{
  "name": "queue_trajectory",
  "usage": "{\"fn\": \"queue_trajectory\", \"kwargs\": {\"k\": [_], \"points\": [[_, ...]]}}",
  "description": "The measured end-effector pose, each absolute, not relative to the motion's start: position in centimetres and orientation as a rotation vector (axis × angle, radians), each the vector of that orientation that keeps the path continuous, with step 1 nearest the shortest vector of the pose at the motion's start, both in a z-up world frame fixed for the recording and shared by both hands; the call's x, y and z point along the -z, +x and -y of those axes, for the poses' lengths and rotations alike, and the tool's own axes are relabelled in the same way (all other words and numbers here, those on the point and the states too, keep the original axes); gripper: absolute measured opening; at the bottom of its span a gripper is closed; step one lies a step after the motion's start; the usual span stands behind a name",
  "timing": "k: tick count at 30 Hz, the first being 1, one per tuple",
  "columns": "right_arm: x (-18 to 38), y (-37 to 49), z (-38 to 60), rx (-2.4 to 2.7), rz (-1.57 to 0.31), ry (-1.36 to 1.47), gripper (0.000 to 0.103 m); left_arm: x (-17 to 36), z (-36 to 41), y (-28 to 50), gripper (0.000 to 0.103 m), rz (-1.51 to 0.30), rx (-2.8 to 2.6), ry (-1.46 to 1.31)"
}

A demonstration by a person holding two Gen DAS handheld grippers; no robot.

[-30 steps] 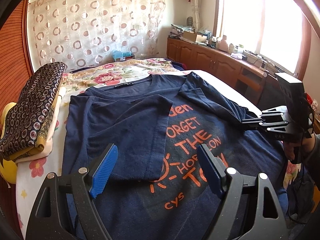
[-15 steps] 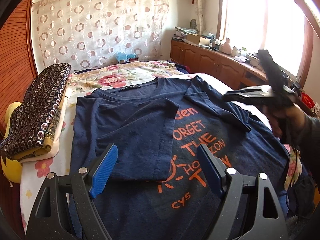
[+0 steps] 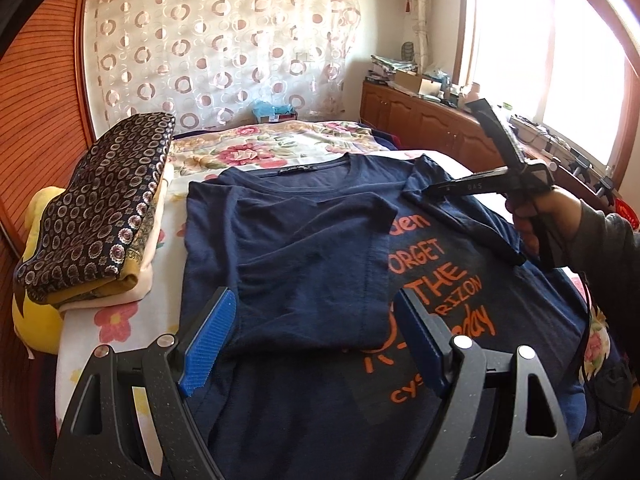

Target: Fold small clothes

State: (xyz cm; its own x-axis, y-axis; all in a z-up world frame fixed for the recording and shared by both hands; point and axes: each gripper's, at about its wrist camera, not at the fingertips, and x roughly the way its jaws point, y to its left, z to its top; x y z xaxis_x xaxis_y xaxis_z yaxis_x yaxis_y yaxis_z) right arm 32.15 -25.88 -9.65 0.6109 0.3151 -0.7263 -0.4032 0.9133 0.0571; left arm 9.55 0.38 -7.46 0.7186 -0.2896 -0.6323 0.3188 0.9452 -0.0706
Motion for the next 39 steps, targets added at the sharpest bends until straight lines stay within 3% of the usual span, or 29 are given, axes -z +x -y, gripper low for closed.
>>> {"fn": "queue_trajectory", "kwargs": {"k": [10, 12, 14, 16, 30, 34, 39], "points": [[5.5, 27.4, 20.4, -0.61, -0.685, -0.153, 0.006, 7.3, -0.5, 9.8, 0.082, -0.686, 0.329, 0.04], [4.9, 27.0, 21.1, -0.558, -0.643, -0.15, 0.015, 7.1, -0.8, 10.2, 0.082, -0.687, 0.328, 0.023], [4.7, 27.0, 22.2, -0.555, -0.638, -0.126, 0.036, 6.9, -1.1, 10.6, 0.082, -0.688, 0.323, 0.019], [4.7, 26.9, 23.6, -0.517, -0.631, -0.124, 0.04, 6.5, -1.2, 11.1, 0.082, -0.682, 0.313, 0.03], [9.1, 32.9, 26.6, -0.325, -0.761, -0.163, 0.042, 5.0, -2.8, 22.8, 0.081, -0.799, 0.315, 0.172], [9.0, 34.5, 26.0, -0.325, -0.779, -0.183, 0.042, 5.8, -3.0, 27.0, 0.068, -0.876, 0.315, 0.19], [9.2, 36.0, 26.0, -0.327, -0.781, -0.199, 0.042, 7.8, -2.5, 30.8, 0.06, -0.982, 0.335, 0.19]]}}
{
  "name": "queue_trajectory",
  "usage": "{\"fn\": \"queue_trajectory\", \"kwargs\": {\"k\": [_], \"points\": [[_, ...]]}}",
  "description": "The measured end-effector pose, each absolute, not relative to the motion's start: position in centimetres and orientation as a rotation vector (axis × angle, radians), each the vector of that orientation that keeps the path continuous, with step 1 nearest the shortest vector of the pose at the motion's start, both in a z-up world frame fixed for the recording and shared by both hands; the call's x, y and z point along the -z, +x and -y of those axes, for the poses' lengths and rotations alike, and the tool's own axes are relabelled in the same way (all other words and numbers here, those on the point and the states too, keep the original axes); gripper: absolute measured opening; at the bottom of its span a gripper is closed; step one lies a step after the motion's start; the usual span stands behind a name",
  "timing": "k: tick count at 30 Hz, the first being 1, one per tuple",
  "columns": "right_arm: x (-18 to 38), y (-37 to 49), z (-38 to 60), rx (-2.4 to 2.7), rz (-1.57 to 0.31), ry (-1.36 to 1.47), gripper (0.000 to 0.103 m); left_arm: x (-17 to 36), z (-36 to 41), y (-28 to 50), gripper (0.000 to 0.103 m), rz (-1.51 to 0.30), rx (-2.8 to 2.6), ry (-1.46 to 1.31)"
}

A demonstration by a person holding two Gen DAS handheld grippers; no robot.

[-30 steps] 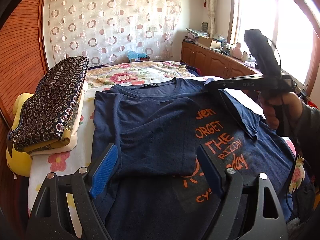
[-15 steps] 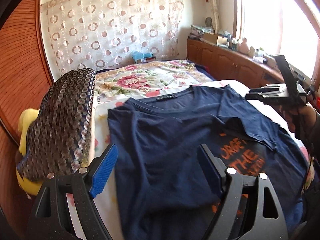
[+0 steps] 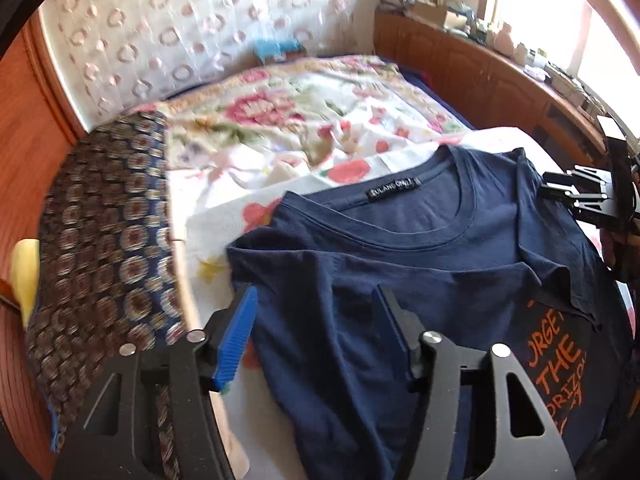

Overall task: Fold small clothes
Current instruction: 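Grasp the collar end of the navy shirt with both tools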

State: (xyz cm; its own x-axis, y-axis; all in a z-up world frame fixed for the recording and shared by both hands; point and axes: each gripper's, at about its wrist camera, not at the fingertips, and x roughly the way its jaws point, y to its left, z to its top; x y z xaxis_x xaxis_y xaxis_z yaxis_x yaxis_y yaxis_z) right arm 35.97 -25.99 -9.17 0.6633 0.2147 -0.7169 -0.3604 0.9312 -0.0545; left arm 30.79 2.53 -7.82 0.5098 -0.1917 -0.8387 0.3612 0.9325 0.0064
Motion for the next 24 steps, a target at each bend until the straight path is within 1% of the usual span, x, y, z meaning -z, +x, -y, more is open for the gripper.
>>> {"fn": "queue_trajectory", "kwargs": {"k": [5, 9, 12, 13, 14, 15, 17, 24], "points": [[9.4, 36.3, 26.4, -0.347, -0.778, -0.176, 0.042, 10.0, -1.1, 32.9, 0.06, -1.048, 0.321, 0.215], [9.8, 36.3, 27.5, -0.355, -0.773, -0.158, 0.042, 11.5, -1.0, 33.9, 0.052, -1.099, 0.315, 0.203], [10.1, 36.7, 27.5, -0.357, -0.771, -0.158, 0.042, 11.6, -1.4, 33.9, 0.047, -1.092, 0.336, 0.174], [10.1, 36.7, 27.3, -0.357, -0.771, -0.162, 0.042, 11.6, -1.6, 33.9, 0.035, -1.085, 0.342, 0.163], [10.2, 36.9, 27.3, -0.357, -0.771, -0.166, 0.042, 11.4, -1.7, 33.8, 0.015, -1.075, 0.351, 0.158], [10.2, 37.0, 27.2, -0.358, -0.772, -0.167, 0.042, 11.3, -1.9, 33.7, 0.007, -1.071, 0.368, 0.145], [10.2, 37.3, 27.2, -0.361, -0.773, -0.164, 0.042, 10.7, -2.1, 33.2, 0.004, -1.057, 0.376, 0.148], [10.2, 37.4, 27.3, -0.359, -0.777, -0.163, 0.043, 5.1, -5.9, 31.8, 0.003, -0.896, 0.289, 0.131]]}}
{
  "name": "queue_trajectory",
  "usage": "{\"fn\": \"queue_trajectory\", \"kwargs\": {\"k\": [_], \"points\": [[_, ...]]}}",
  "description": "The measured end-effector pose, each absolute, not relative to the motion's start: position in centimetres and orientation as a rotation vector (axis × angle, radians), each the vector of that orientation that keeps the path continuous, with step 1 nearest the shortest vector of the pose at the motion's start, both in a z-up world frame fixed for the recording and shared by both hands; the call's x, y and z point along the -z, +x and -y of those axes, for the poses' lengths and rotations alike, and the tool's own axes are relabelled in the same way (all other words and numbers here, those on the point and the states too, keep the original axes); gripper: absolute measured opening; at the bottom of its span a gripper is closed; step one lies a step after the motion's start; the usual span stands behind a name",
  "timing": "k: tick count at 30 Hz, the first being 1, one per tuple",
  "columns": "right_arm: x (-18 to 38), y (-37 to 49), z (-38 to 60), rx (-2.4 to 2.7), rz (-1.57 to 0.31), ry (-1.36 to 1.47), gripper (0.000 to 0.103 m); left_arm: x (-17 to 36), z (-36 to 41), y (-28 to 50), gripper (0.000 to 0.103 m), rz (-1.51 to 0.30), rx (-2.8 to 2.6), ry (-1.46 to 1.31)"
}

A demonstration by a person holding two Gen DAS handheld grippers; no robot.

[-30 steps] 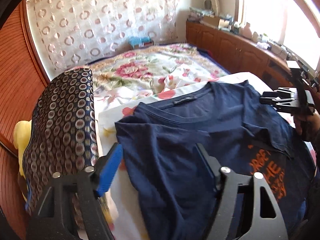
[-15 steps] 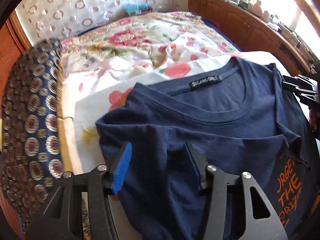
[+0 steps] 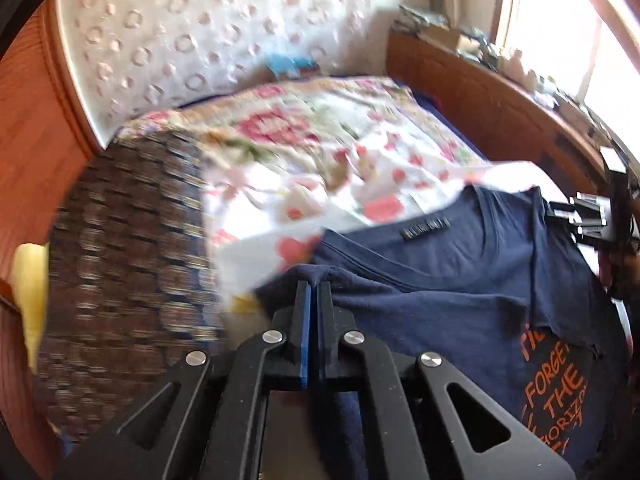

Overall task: Fold small clothes
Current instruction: 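Grasp the collar end of the navy shirt with both tools, then lift the collar end and fold it over toward the hem with both tools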

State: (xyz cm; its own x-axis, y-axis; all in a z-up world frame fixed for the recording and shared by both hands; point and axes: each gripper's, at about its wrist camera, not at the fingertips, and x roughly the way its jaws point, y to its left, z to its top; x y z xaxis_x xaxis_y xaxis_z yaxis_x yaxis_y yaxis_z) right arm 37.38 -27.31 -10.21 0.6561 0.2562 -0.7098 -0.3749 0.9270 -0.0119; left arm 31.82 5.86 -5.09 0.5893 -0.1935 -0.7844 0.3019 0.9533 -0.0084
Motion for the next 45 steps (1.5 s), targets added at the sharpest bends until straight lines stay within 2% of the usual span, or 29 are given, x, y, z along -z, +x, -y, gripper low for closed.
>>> {"fn": "queue_trajectory", "kwargs": {"k": [5, 13, 14, 15, 16, 17, 28, 38, 45], "points": [[10.1, 37.9, 27.5, -0.352, -0.787, -0.145, 0.043, 3.7, -8.2, 31.3, 0.003, -0.858, 0.26, 0.119], [10.0, 39.7, 27.8, -0.35, -0.799, -0.073, 0.043, 5.2, -8.6, 30.1, 0.003, -0.845, 0.28, 0.091], [10.1, 39.7, 27.6, -0.352, -0.801, -0.082, 0.04, 5.3, -8.6, 29.8, 0.003, -0.838, 0.284, 0.081], [10.1, 39.5, 27.1, -0.368, -0.799, -0.1, 0.031, 5.2, -8.6, 29.5, 0.003, -0.831, 0.288, 0.072], [10.2, 39.4, 26.8, -0.388, -0.799, -0.114, 0.008, 5.1, -8.7, 29.2, 0.003, -0.823, 0.292, 0.063], [10.2, 39.1, 26.5, -0.398, -0.797, -0.128, 0.007, 4.9, -8.7, 28.6, 0.003, -0.809, 0.299, 0.052], [5.0, 28.2, 30.1, -0.447, -0.57, -0.003, 0.006, 1.3, -8.8, 18.3, 0.003, -0.656, 0.369, -0.008], [6.0, 14.2, 34.0, -0.447, -0.478, 0.021, 0.005, 1.3, -9.3, 8.1, 0.003, -0.584, 0.378, -0.024], [7.3, 5.5, 37.7, -0.428, -0.51, 0.045, 0.005, 2.1, -11.2, 1.5, 0.003, -0.551, 0.376, -0.089]]}}
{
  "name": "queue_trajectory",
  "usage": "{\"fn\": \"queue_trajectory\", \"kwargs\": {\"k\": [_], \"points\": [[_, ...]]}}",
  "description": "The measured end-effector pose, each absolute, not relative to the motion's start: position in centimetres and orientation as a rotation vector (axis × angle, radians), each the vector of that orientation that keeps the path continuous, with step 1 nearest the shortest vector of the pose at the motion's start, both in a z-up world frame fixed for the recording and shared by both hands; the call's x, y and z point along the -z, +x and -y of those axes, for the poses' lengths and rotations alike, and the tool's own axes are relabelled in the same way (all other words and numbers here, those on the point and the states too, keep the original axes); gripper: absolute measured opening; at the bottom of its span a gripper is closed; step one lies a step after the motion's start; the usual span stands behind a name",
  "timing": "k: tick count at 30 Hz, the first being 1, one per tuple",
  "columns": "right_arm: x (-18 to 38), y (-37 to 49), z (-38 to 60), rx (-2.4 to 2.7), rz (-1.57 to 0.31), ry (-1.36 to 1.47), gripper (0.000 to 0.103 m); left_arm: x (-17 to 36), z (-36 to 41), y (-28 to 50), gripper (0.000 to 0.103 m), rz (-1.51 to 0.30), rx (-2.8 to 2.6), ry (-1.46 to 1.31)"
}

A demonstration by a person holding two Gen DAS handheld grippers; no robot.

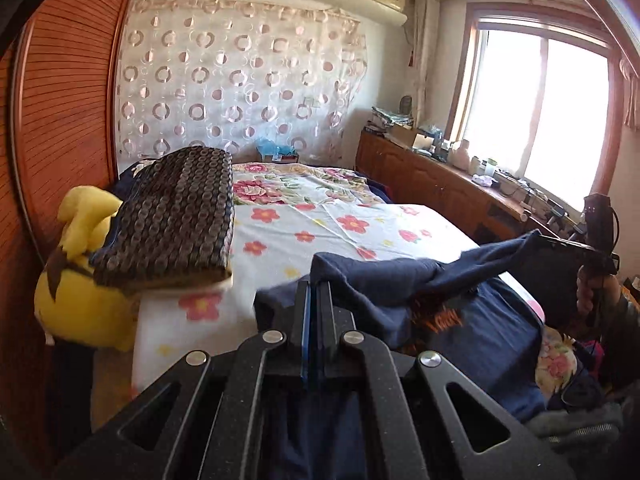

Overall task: Fold small clothes
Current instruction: 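Lift the collar end and fold it over toward the hem with both tools, then open both tools to release the folded shirt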

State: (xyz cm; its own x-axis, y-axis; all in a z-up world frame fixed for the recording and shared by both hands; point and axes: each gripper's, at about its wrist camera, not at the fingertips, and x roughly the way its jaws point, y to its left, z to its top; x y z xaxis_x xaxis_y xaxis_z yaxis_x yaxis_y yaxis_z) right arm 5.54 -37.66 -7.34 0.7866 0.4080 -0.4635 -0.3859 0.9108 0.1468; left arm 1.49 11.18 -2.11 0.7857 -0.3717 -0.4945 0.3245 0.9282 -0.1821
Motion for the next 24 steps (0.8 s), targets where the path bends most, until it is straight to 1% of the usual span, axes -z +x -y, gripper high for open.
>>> {"fn": "queue_trajectory", "kwargs": {"k": [6, 9, 13, 14, 15, 16, 17, 18, 19, 20, 22, 23, 24], "points": [[6.1, 0.7, 38.8, -0.411, -0.561, -0.033, 0.005, 2.3, -11.8, -2.6, 0.003, -0.575, 0.339, -0.083], [5.6, 0.5, 38.0, -0.432, -0.606, -0.088, 0.005, 2.4, -12.4, -3.3, 0.003, -0.583, 0.273, -0.086], [5.6, 2.1, 38.0, -0.398, -0.655, -0.102, 0.006, 3.5, -12.6, -1.9, 0.004, -0.616, 0.246, -0.079], [5.5, 2.2, 38.1, -0.387, -0.653, -0.106, 0.009, 3.9, -12.5, -1.7, 0.008, -0.626, 0.243, -0.069], [5.3, 2.4, 38.3, -0.374, -0.647, -0.104, 0.01, 4.3, -12.2, -1.2, 0.013, -0.639, 0.242, -0.062], [4.8, 3.0, 38.1, -0.362, -0.64, -0.098, 0.012, 4.7, -11.9, -0.4, 0.027, -0.652, 0.251, -0.06], [4.5, 3.2, 38.3, -0.349, -0.636, -0.094, 0.015, 5.1, -11.8, -0.3, 0.034, -0.656, 0.261, -0.066], [4.1, 2.7, 38.2, -0.337, -0.629, -0.097, 0.018, 5.5, -11.7, 0.1, 0.036, -0.667, 0.265, -0.072], [3.9, 2.7, 38.2, -0.33, -0.624, -0.108, 0.029, 5.8, -11.5, 0.7, 0.036, -0.68, 0.264, -0.073], [3.8, 2.8, 38.1, -0.325, -0.619, -0.119, 0.035, 6.2, -11.3, 1.3, 0.036, -0.689, 0.256, -0.065], [4.1, 3.6, 37.6, -0.331, -0.604, -0.115, 0.037, 6.9, -10.8, 2.7, 0.036, -0.703, 0.239, -0.046], [4.2, 4.4, 37.4, -0.331, -0.611, -0.109, 0.042, 7.2, -10.6, 3.2, 0.037, -0.714, 0.239, -0.042], [4.9, 5.5, 37.4, -0.331, -0.617, -0.108, 0.044, 7.6, -10.5, 3.8, 0.037, -0.727, 0.232, -0.038]]}}
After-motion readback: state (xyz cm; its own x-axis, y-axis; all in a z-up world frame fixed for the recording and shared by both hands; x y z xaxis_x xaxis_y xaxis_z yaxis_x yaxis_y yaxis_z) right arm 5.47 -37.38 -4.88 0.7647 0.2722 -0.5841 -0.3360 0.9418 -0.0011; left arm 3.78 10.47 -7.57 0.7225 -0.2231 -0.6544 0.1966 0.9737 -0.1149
